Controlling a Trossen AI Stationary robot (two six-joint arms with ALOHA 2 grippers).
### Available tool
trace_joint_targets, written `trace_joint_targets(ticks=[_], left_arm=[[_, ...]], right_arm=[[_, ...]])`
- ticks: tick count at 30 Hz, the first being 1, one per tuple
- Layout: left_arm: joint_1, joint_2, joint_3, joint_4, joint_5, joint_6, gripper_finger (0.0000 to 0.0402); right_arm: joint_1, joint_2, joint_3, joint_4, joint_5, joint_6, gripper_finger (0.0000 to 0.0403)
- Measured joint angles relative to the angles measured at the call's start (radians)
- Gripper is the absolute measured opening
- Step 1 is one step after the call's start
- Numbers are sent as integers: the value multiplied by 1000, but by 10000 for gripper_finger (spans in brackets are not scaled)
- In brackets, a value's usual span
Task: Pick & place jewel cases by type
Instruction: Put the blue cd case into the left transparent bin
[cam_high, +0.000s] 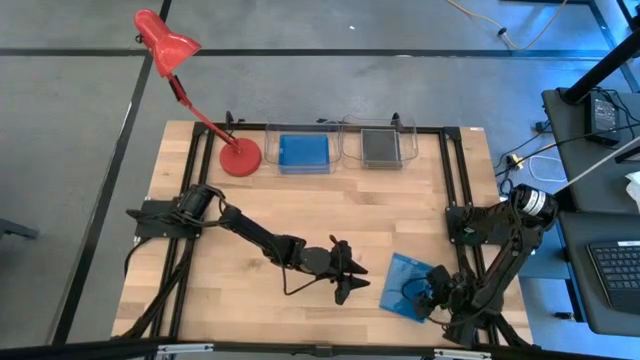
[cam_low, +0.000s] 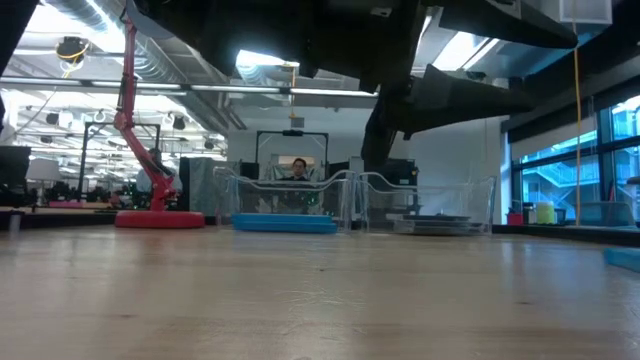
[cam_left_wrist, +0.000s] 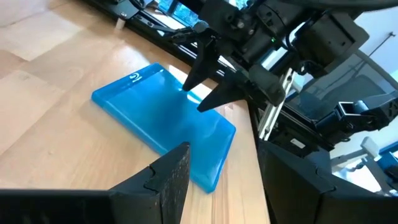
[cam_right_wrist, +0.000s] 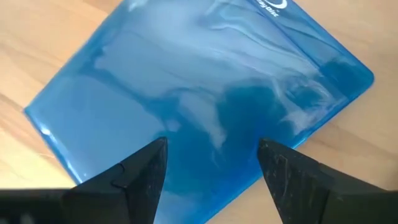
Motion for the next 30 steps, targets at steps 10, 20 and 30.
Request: trace_joint_targets(ticks=[10, 20, 30], left_arm=[[0, 0, 0, -25, 38, 48, 184], [-2, 0, 0, -242, 160, 148, 184], [-35, -1, 1, -514, 161, 134, 184]], right_arm=[[-20, 6, -3, 42, 109, -73, 255], [-153, 8, -5, 218, 158, -432, 255], [-326, 8, -5, 338, 119, -836, 255]])
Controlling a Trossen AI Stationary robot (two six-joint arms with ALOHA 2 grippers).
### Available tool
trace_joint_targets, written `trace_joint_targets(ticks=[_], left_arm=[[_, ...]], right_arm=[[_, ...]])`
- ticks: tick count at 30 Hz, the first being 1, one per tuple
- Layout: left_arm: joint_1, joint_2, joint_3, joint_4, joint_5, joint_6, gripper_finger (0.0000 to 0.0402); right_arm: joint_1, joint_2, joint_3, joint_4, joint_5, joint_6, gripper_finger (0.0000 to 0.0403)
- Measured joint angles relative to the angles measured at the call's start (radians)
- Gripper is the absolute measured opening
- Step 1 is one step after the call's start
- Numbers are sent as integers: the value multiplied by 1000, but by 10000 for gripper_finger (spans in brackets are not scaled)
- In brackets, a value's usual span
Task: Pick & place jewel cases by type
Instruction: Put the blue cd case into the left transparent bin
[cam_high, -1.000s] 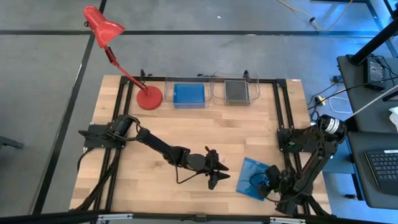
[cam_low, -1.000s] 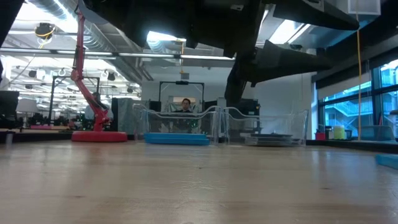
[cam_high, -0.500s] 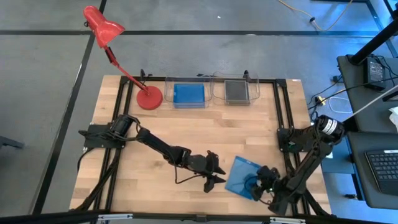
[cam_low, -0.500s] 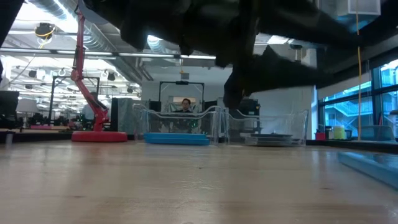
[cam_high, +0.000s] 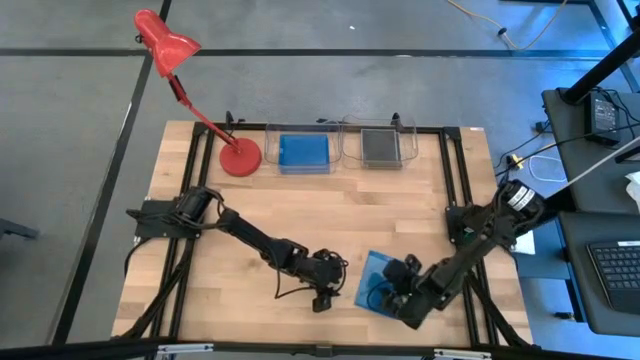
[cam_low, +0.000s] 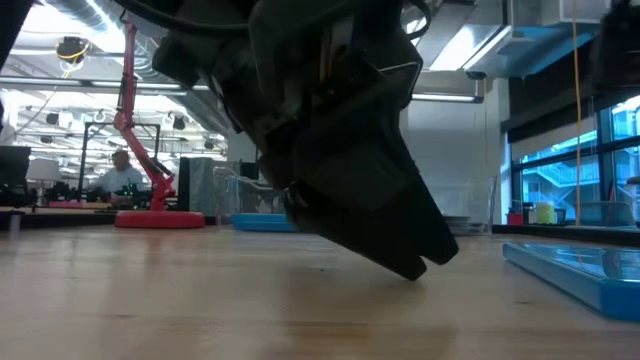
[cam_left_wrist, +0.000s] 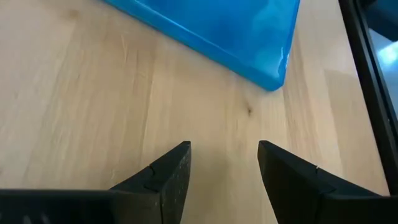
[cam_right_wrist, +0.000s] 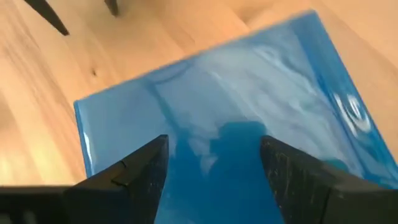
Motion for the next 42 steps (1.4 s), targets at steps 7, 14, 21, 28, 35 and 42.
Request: trace_joint_targets(ticks=[7, 14, 21, 28, 35, 42], left_arm=[[-19, -1, 0, 2, -6, -125, 184], [-21, -1, 0, 7, 0, -178, 184], [-25, -1, 0, 18, 13, -179, 184], [-28, -1, 0, 18, 81, -227, 184], [-30, -1, 0, 18, 80, -456, 184], [-30, -1, 0, 27, 71, -614, 184]], right_arm=[[-119, 11, 0, 112, -76, -267, 255], [-168, 14, 1, 118, -128, -327, 255], [-206, 58, 3, 215, -128, -547, 255], [-258, 120, 5, 386, -200, -723, 255], [-281, 100, 3, 398, -226, -766, 255], [-281, 17, -3, 367, -200, -797, 255]])
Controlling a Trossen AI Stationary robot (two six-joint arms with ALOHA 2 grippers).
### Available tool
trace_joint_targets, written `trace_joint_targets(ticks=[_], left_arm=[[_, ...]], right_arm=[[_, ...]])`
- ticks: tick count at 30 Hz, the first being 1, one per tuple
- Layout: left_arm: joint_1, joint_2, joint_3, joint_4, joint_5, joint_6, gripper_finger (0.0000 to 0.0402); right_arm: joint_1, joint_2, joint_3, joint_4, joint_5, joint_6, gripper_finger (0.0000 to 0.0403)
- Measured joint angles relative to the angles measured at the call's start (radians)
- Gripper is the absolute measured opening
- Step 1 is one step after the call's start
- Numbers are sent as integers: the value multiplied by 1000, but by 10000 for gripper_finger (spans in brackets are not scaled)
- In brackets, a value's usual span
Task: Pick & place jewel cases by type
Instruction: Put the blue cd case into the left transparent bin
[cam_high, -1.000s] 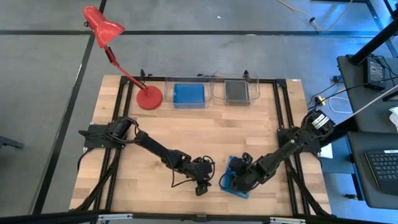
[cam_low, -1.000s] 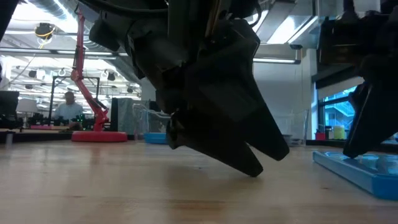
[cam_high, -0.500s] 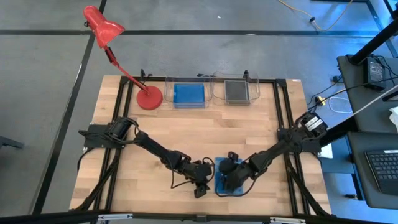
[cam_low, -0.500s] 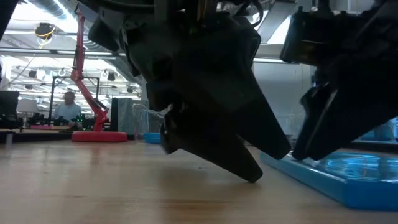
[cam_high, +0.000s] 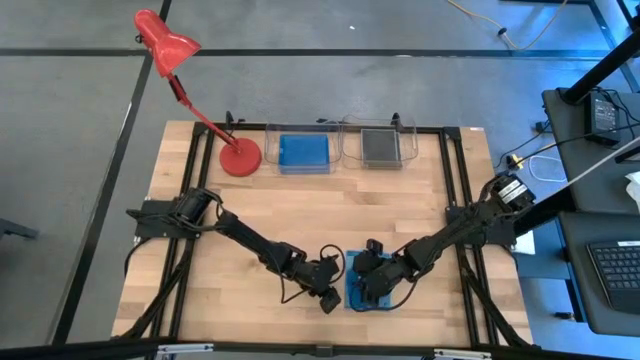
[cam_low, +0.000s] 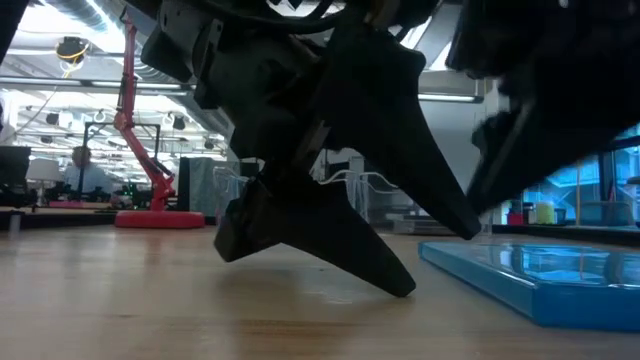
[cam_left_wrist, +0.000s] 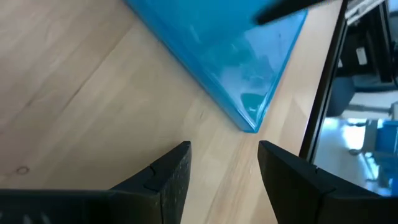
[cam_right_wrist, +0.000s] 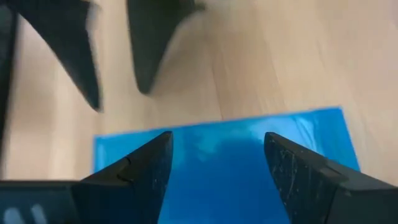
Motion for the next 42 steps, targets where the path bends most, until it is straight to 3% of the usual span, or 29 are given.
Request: trace_joint_targets(ticks=[6, 12, 20, 24, 33, 38, 42], left_arm=[[0, 0, -1, 13, -6, -62, 184], [-1, 1, -1, 22, -53, -136, 184], [16, 2, -2, 90, -91, -209, 184], [29, 2, -2, 102, -103, -212, 184], [29, 2, -2, 100, -105, -220, 184], [29, 2, -2, 100, -105, -218, 184], [29, 2, -2, 100, -104, -217, 184]], right_arm=[[3, -83, 2, -3, 8, 10, 255], [52, -211, 3, -58, 19, 218, 255], [123, -306, 4, -121, -179, 280, 255], [184, -308, 4, -140, -176, 379, 255], [306, -335, 4, -312, 5, 567, 255], [294, -381, 4, -266, -14, 448, 255], [247, -386, 4, -113, -113, 293, 255]])
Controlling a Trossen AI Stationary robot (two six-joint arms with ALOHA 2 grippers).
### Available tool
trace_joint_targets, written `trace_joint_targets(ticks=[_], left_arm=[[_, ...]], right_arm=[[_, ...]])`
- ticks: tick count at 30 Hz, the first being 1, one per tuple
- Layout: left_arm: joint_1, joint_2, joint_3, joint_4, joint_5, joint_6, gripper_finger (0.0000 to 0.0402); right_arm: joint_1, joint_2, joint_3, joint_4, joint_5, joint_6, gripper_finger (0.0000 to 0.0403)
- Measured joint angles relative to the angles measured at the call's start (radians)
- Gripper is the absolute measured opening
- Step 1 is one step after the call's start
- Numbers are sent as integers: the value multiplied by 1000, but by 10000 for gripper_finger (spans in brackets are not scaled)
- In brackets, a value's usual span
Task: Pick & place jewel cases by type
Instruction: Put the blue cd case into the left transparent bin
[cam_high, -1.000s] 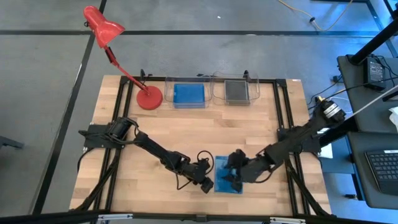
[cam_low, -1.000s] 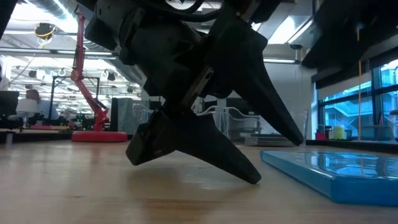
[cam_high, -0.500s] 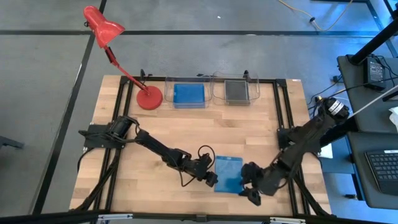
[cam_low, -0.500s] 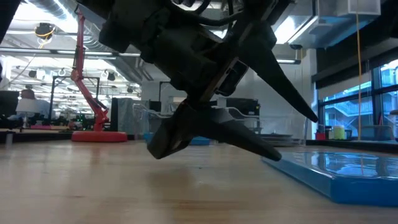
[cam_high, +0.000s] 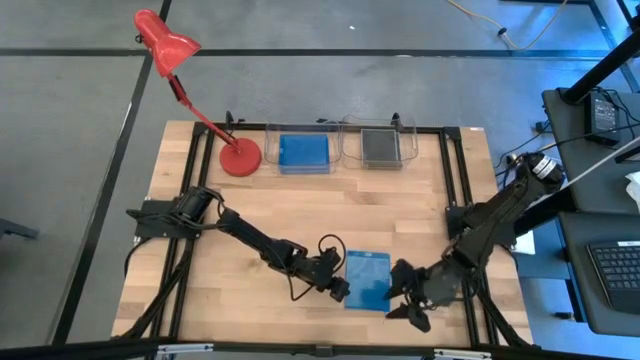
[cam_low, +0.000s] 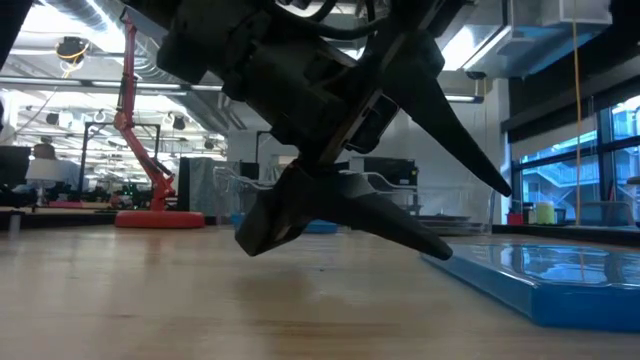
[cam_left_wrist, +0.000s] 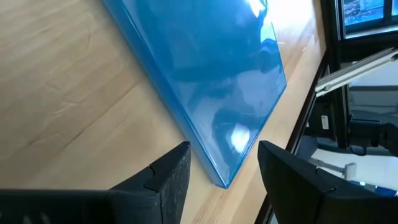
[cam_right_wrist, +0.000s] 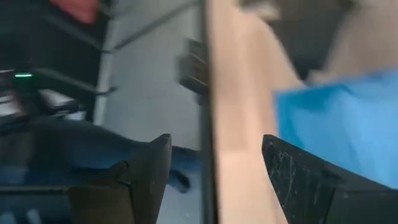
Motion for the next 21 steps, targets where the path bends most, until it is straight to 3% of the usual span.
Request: trace_joint_targets(ticks=[10, 18, 21], left_arm=[[0, 0, 0, -1, 12, 16, 184], [0, 0, 1, -1, 23, 18, 184], [-1, 0, 1, -1, 9, 25, 184]], right_arm=[[-121, 41, -23, 525, -275, -407, 255], [-164, -24, -418, 1112, -295, -318, 255], [-159, -47, -544, 1247, -267, -314, 255]])
